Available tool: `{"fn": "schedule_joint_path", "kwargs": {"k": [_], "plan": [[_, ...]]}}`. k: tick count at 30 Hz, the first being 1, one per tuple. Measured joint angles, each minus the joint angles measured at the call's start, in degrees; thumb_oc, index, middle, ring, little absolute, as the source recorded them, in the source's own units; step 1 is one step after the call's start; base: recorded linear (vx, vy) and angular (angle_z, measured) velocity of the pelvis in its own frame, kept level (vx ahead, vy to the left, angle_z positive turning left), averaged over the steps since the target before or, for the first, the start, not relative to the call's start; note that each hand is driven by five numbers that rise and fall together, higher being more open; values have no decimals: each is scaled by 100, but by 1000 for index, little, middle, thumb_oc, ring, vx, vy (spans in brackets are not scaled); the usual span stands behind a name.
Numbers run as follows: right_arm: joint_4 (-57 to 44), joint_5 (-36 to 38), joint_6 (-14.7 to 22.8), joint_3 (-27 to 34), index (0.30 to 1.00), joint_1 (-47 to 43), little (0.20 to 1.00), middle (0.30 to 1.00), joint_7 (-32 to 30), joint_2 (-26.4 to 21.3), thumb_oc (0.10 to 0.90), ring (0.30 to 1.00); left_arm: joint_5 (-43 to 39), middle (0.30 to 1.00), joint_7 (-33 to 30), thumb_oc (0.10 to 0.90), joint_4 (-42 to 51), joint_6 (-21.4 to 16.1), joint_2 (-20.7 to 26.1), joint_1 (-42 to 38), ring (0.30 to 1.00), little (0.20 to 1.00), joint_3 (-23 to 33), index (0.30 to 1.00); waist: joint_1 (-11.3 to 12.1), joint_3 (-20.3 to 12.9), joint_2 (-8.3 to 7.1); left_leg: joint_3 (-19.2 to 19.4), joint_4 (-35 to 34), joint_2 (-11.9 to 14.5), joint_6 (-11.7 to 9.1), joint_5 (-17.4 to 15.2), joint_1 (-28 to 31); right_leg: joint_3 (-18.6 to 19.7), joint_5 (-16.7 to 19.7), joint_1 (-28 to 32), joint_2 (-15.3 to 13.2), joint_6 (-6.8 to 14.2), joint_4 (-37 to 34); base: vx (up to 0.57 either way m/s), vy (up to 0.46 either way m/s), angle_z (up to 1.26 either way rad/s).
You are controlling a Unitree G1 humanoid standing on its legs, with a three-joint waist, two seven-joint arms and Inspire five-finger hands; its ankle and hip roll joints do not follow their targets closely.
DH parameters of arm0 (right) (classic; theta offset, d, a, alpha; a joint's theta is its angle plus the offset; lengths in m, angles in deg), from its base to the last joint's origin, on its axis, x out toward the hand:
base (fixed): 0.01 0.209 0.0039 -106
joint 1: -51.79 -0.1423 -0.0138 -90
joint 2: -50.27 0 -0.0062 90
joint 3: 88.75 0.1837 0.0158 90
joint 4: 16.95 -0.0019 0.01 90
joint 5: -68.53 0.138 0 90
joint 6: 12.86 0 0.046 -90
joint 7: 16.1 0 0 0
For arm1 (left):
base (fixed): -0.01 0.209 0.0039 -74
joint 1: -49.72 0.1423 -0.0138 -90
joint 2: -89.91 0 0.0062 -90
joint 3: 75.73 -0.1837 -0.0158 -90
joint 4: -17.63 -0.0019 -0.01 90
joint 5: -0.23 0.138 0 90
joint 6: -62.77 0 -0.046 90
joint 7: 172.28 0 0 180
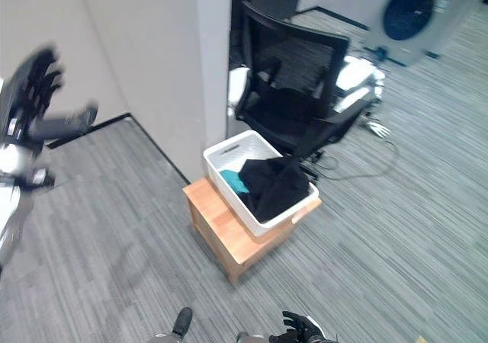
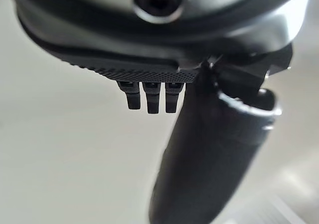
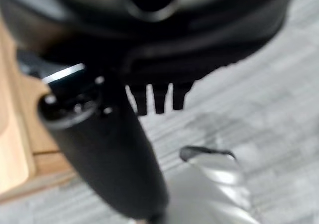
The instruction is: Pick up bed clothes into laundry basket.
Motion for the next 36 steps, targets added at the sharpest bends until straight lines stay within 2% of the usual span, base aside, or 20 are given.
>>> {"fn": "schedule_joint_path", "kwargs": {"k": [4,6,9,10,11,12,14,18,20,21,22,24,26,28,29,31,32,33,35,36], "plan": [[-25,-181,-56,41,900,103,900,900,58,-205,800,900,-503,900,25,800,-621,137,-635,1022,900,900,654,900,263,123,-157,-4,336,-36,-373,337,-334,-437,-54,151,92,-156,-206,-247,-234,104],[33,-236,-23,316,900,166,900,900,28,-369,800,900,-736,900,-82,800,-662,150,-1109,1408,900,900,920,900,463,277,-167,1,390,42,-562,273,-360,-690,-125,271,258,-199,-187,-181,-149,82],[194,-291,45,499,900,184,900,900,-25,-663,800,900,-911,900,-171,800,-800,241,-1436,1835,900,900,972,900,819,433,-142,138,352,176,-557,32,-443,-1047,-305,220,457,-428,212,-330,-104,77],[176,-327,53,495,900,174,900,900,-35,-690,800,900,-910,900,-180,800,-820,244,-1441,1818,900,900,921,900,781,463,-205,398,247,258,-451,-283,-547,-1275,-225,168,438,-611,200,-262,-32,93],[199,-348,34,473,900,108,900,900,-31,-654,800,900,-909,900,-175,800,-814,243,-1445,1730,900,900,890,900,783,572,-420,839,213,300,-559,-721,-567,-1437,-144,157,259,-696,119,-259,-20,104],[240,-392,-13,485,900,-39,900,900,-28,-545,800,900,-888,900,-99,800,-847,259,-1463,1690,900,900,827,900,765,778,-704,1641,1034,237,-424,-708,-829,-1693,1,158,-41,-797,-23,-235,-10,85],[212,-397,12,514,900,100,900,900,-13,-497,800,900,-885,900,-34,800,-927,353,-1714,1683,900,900,611,900,570,731,-831,2402,1982,239,-464,-740,-865,-1970,375,443,-226,-743,-659,-184,-8,99],[237,-438,-23,493,900,205,900,900,-1,-314,800,900,-890,900,322,800,-1535,560,-2144,1319,900,900,134,900,-41,579,-582,3574,2360,826,-418,-981,-127,-2827,563,755,-261,-616,-1289,-87,11,123],[241,-446,-16,476,900,235,900,900,15,-191,800,900,-883,900,393,800,-1697,624,-2285,1076,900,900,-206,900,-138,590,-516,4135,2329,1079,-584,-1035,226,-3356,729,710,-330,-473,-1312,-149,128,122],[285,-450,-24,502,900,381,900,900,-31,-47,800,900,-877,900,429,800,-2255,620,-2627,600,900,900,-485,900,-383,559,-498,4626,2306,1089,-628,-1117,382,-3956,758,787,-566,-403,-1255,-29,194,206],[227,-463,-48,485,900,470,900,900,-4,-20,800,900,-876,900,428,800,-2348,736,-2733,460,900,900,-723,900,-582,497,-439,4754,2076,996,-571,-1033,422,-4066,750,754,-629,-388,-1164,14,223,214],[204,-498,-95,556,900,368,900,900,-40,5,800,900,-901,900,522,800,-2187,768,-3096,503,900,900,-937,900,-622,385,-206,4689,963,758,-418,-836,709,-4027,740,448,-708,-350,-857,4,195,98],[186,-527,-130,508,900,113,900,900,-61,142,800,900,-1005,900,487,800,-2275,870,-3276,423,900,900,-993,900,-569,444,-283,4362,711,523,-294,-802,808,-4068,706,299,-1089,-313,-290,-2,154,66],[-13,-600,-122,483,900,135,900,900,-183,27,800,900,-988,900,449,800,-2260,939,-3268,484,900,900,-1167,900,-570,461,-295,4159,730,274,43,-756,856,-3778,619,78,-1579,-221,768,-86,118,109],[-282,-593,-117,506,900,207,900,900,-256,-89,800,900,-936,900,403,800,-2229,910,-3176,477,900,900,-1331,900,-665,488,-195,3668,708,229,219,-879,832,-2793,195,-220,-1404,199,1097,-99,87,148],[-524,-588,-8,406,900,173,900,900,-359,-89,800,900,-881,900,379,800,-2265,901,-2870,343,900,900,-1500,900,-875,511,-238,3121,708,59,250,-848,577,-1470,-2,-489,-1042,500,1115,13,-29,196],[-334,-580,-7,265,900,-51,900,900,-453,5,800,900,-606,900,436,800,-2740,762,-2863,-41,900,900,-1601,900,-931,557,-148,2385,726,-82,268,-813,386,13,-245,-617,-333,552,962,32,-85,228],[-205,-578,-8,173,900,-124,900,900,-488,32,800,900,-521,900,387,800,-3032,765,-2896,-209,900,900,-1603,900,-1022,555,-123,2111,718,-155,271,-714,339,223,-234,-566,-220,527,758,-13,-110,227],[152,-579,73,21,900,-384,900,900,-577,178,800,900,-111,900,400,800,-3459,693,-2929,-245,900,900,-1705,900,-835,519,-154,1771,600,-507,276,-625,382,568,-36,-599,-322,343,487,-60,-114,144],[307,-584,126,-53,900,-516,900,900,-614,212,800,900,26,900,366,800,-3813,711,-2984,-178,900,900,-1717,900,-760,535,-43,1436,564,-563,244,-592,353,465,22,-494,-280,176,521,-121,-210,155]]}}
